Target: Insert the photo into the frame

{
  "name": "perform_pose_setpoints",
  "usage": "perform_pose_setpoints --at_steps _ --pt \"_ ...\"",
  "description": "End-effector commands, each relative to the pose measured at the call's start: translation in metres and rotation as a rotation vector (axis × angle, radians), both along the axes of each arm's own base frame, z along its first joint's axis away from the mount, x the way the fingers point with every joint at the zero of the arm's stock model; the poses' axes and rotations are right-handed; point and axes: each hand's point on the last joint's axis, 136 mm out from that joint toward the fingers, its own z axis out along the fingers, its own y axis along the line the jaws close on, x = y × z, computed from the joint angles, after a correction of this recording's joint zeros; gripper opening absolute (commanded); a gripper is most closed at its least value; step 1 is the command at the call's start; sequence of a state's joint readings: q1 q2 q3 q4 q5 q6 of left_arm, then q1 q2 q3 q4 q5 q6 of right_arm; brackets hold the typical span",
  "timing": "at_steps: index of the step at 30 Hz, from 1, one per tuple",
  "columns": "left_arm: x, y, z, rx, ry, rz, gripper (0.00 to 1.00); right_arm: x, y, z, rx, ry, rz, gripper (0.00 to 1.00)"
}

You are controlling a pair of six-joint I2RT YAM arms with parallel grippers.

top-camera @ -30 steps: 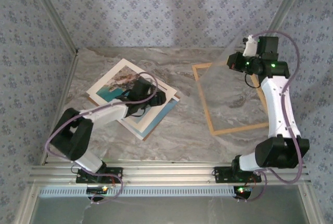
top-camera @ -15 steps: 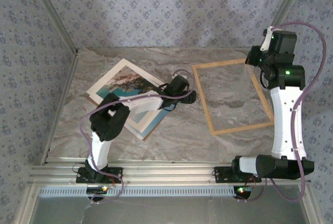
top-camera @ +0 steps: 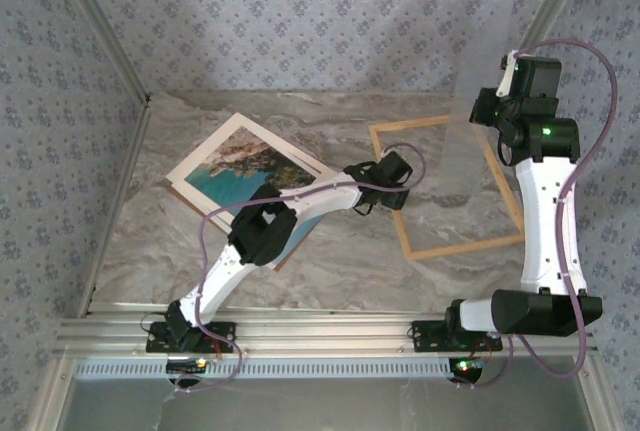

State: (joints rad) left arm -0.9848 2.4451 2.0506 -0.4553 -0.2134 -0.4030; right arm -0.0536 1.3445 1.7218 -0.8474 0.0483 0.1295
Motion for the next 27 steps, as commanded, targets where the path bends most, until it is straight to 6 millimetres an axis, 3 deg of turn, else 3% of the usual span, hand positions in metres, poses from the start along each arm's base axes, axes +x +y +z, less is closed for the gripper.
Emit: perform_pose_setpoints --at_steps 1,13,17,27 --pt "-0.003 0.007 -0.008 0.103 0.004 -0.025 0.77 -0.002 0.004 0.01 -0.014 -0.02 0.022 0.0" --pt "-0.008 0.046 -0.014 0.149 0.055 -0.006 0.64 0.004 0.024 -0.002 0.02 0.013 0.088 0.0" --pt "-0.017 0.074 -0.019 0.142 0.095 0.03 0.6 0.005 0.034 -0.007 0.043 0.03 0.118 0.0" --pt "-0.038 0.155 -0.03 0.128 0.135 0.172 0.55 0.005 0.087 -0.027 0.191 0.071 0.299 0.0"
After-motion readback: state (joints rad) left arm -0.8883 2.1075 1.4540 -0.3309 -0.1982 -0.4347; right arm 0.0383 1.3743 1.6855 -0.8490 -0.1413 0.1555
